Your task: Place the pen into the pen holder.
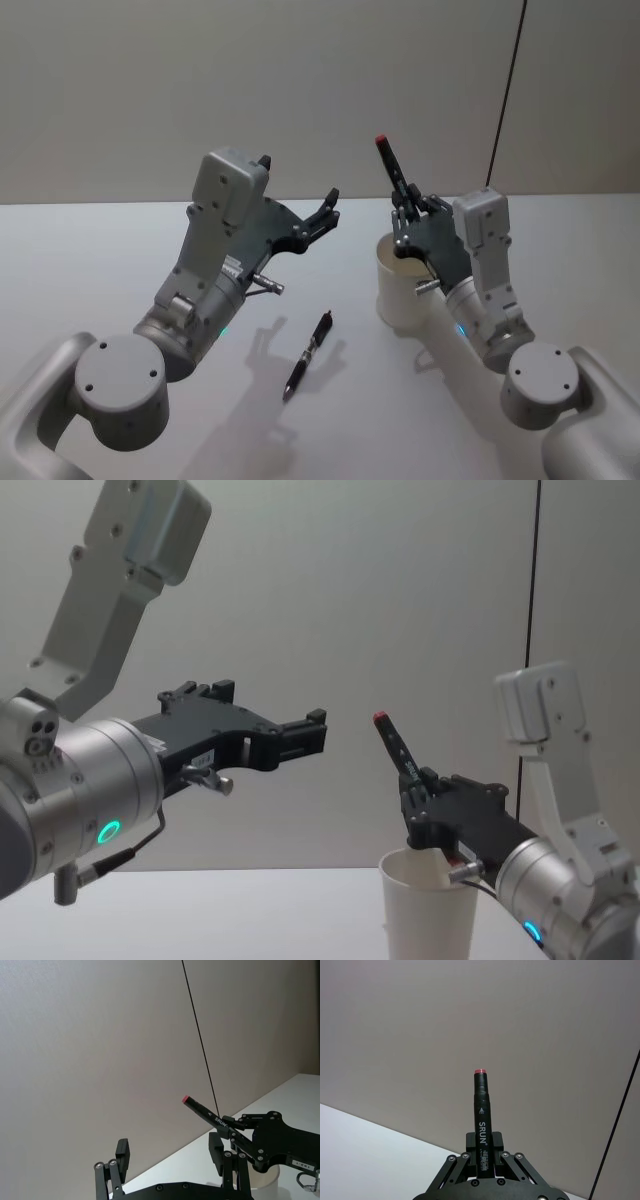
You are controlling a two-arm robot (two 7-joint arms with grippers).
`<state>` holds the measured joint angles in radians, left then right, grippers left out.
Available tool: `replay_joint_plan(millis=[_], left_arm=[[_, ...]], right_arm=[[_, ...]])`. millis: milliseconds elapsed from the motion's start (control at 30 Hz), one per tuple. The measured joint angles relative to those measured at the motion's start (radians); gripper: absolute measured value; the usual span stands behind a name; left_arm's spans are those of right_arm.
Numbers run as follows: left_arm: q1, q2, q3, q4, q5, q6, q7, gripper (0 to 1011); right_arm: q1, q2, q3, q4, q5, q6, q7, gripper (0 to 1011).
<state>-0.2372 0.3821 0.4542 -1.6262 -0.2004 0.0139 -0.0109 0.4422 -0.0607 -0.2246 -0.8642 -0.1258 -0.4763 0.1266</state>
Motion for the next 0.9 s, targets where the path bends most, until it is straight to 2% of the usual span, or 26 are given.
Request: replay_joint_plan(millis=[133, 267, 300, 333, 400, 500, 633, 733, 800, 833, 900], left_arm=[[0.000, 0.000, 0.000, 0.000, 0.000, 0.000, 0.000, 1008], [0.000, 0.000, 0.000, 0.000, 0.000, 0.000, 0.000, 1008], [0.000, 0.000, 0.000, 0.000, 0.000, 0.000, 0.000, 1008], [0.000, 0.000, 0.000, 0.000, 0.000, 0.000, 0.000, 1008], [0.000, 0.000, 0.000, 0.000, 0.000, 0.000, 0.000, 1008], [0.000, 0.000, 0.000, 0.000, 0.000, 0.000, 0.000, 1008], [0.000, 0.000, 0.000, 0.000, 0.000, 0.000, 0.000, 1008], [0.000, 0.000, 0.000, 0.000, 0.000, 0.000, 0.000, 1008], [0.000, 0.000, 0.000, 0.000, 0.000, 0.000, 0.000, 1009], [0.000, 0.000, 0.000, 0.000, 0.000, 0.000, 0.000, 1008], [0.000, 0.000, 0.000, 0.000, 0.000, 0.000, 0.000, 1008]], right_arm=[[0.003, 0.000, 0.001, 0.011, 0.003, -0.003, 0.004, 169], [0.005, -0.001, 0.001, 0.018, 0.006, -0.006, 0.007, 237], [0.005, -0.001, 0.001, 0.019, 0.007, -0.006, 0.008, 289], [0.005, -0.001, 0.001, 0.020, 0.008, -0.007, 0.008, 289], [0.005, -0.001, 0.001, 0.021, 0.009, -0.007, 0.009, 393], [0.005, 0.000, 0.001, 0.022, 0.011, -0.009, 0.010, 451], [0.003, 0.000, 0.002, 0.022, 0.015, -0.011, 0.011, 616], [0.001, 0.001, 0.002, 0.019, 0.017, -0.011, 0.012, 686], [0.000, 0.002, 0.002, 0.016, 0.018, -0.011, 0.013, 771], [-0.001, 0.002, 0.002, 0.015, 0.019, -0.011, 0.013, 771], [-0.002, 0.002, 0.003, 0.013, 0.020, -0.012, 0.014, 864]])
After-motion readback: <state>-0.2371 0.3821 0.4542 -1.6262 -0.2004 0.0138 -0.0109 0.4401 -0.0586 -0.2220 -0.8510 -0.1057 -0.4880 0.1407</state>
